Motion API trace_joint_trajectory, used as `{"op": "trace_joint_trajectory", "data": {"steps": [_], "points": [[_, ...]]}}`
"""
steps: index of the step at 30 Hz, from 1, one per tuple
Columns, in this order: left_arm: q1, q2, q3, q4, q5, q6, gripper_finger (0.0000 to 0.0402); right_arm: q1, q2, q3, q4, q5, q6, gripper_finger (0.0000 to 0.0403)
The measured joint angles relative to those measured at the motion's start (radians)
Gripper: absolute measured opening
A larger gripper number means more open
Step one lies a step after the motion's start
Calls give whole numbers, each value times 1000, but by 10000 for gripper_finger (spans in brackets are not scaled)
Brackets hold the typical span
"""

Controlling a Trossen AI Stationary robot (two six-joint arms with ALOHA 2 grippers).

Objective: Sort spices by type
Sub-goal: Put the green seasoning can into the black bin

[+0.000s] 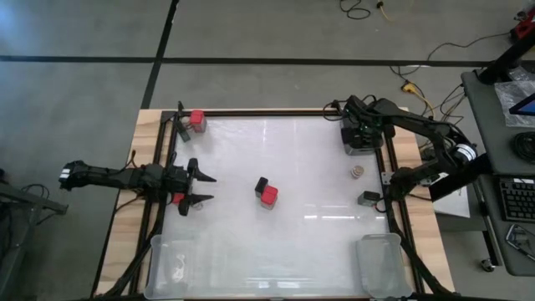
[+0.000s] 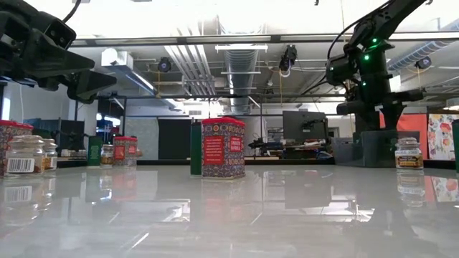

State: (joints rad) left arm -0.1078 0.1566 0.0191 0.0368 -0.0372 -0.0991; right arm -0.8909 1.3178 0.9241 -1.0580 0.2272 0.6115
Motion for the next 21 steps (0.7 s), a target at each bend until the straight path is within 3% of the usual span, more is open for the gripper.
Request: {"op": "trace_joint_trajectory", "data": {"steps": [5,21], "points": [[0,0,0,0,0,0,259,0,0,0,1,0,6,144],[0,0,0,0,0,0,259,0,-26,0,1,3,5,206]]}}
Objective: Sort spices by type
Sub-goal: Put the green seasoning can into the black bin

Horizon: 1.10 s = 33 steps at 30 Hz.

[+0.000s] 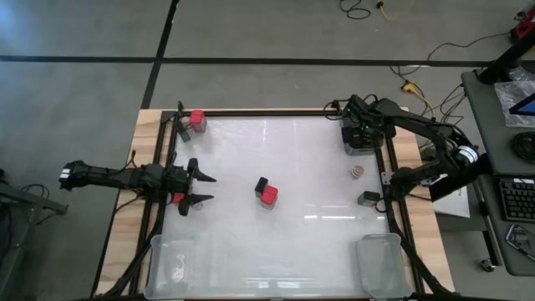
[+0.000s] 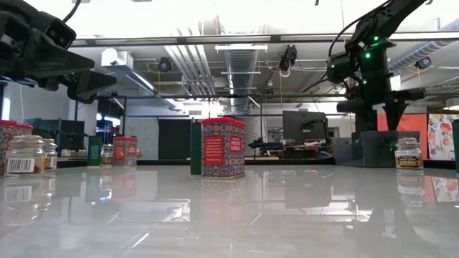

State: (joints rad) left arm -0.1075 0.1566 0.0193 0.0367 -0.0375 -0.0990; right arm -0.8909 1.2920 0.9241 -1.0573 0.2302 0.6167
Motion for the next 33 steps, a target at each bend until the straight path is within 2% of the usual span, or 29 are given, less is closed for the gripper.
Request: {"op": "trace_joint_trajectory", "data": {"steps": [11,17,24,33], "points": [[0,0,0,0,0,0,259,0,-90,0,-10,7,8,210],[0,0,0,0,0,0,259,1,-153,0,-26,58,25,199],[0,0,0,0,0,0,259,1,-188,-11,-114,153,53,158],[0,0,0,0,0,0,259,0,-173,-108,-43,160,56,89]]}}
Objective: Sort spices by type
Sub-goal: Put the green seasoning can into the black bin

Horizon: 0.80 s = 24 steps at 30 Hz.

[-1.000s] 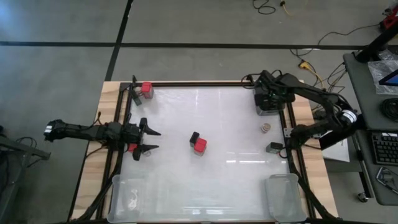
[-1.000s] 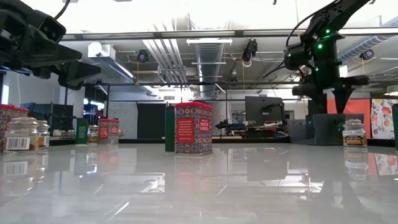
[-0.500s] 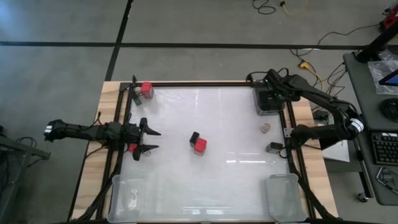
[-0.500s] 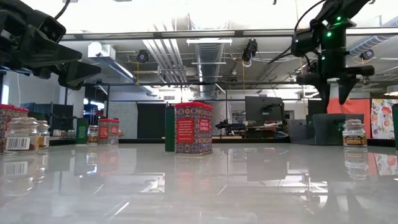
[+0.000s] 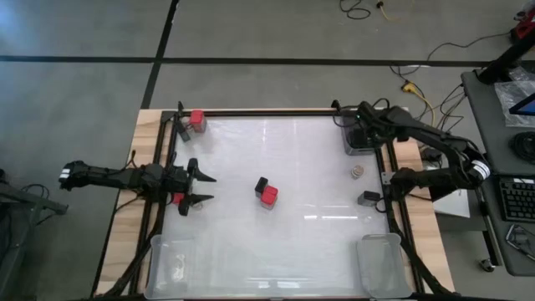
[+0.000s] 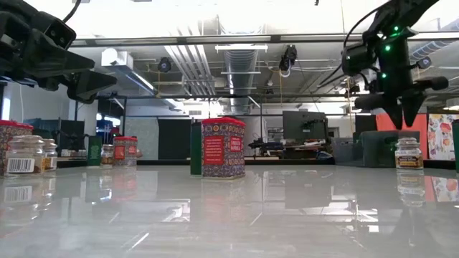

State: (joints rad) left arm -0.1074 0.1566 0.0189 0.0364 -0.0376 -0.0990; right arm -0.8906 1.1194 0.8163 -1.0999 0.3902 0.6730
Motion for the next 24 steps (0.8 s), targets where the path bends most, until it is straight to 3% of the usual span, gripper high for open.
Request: {"op": "trace_joint_trajectory", "data": {"steps": [10,24], "points": [[0,0,0,0,0,0,259,0,1,-14,60,-4,-30,41],[0,0,0,0,0,0,259,0,1,-34,77,-28,-37,28]]}}
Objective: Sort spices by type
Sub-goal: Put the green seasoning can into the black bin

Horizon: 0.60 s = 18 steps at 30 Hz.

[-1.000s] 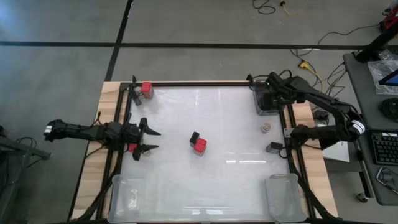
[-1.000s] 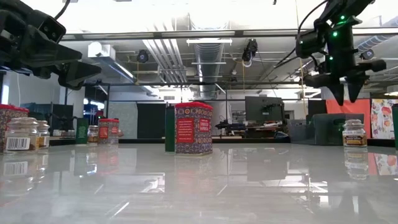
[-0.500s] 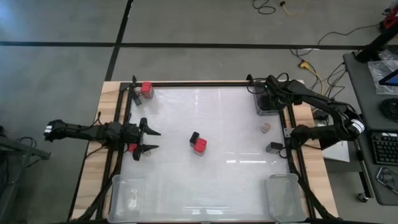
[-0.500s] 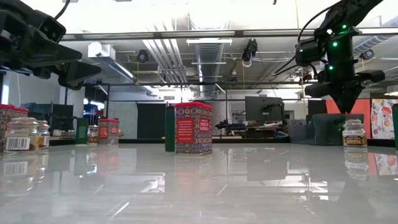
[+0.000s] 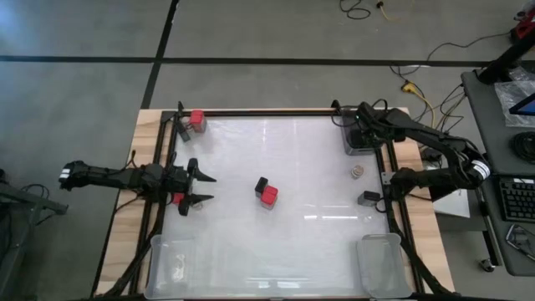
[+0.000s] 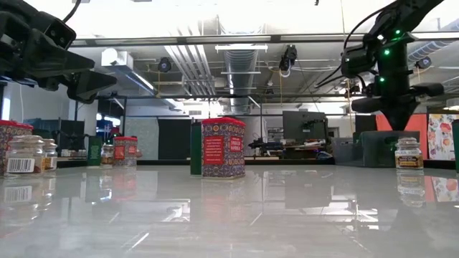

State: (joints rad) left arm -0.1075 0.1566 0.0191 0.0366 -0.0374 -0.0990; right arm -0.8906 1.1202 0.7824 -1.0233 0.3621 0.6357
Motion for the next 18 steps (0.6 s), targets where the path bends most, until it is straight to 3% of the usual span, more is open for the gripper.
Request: {"op": "trace_joint_trajectory", "data": {"steps": [18], "points": [[0,0,0,0,0,0,259,2,0,-6,23,-26,-8,28]]}}
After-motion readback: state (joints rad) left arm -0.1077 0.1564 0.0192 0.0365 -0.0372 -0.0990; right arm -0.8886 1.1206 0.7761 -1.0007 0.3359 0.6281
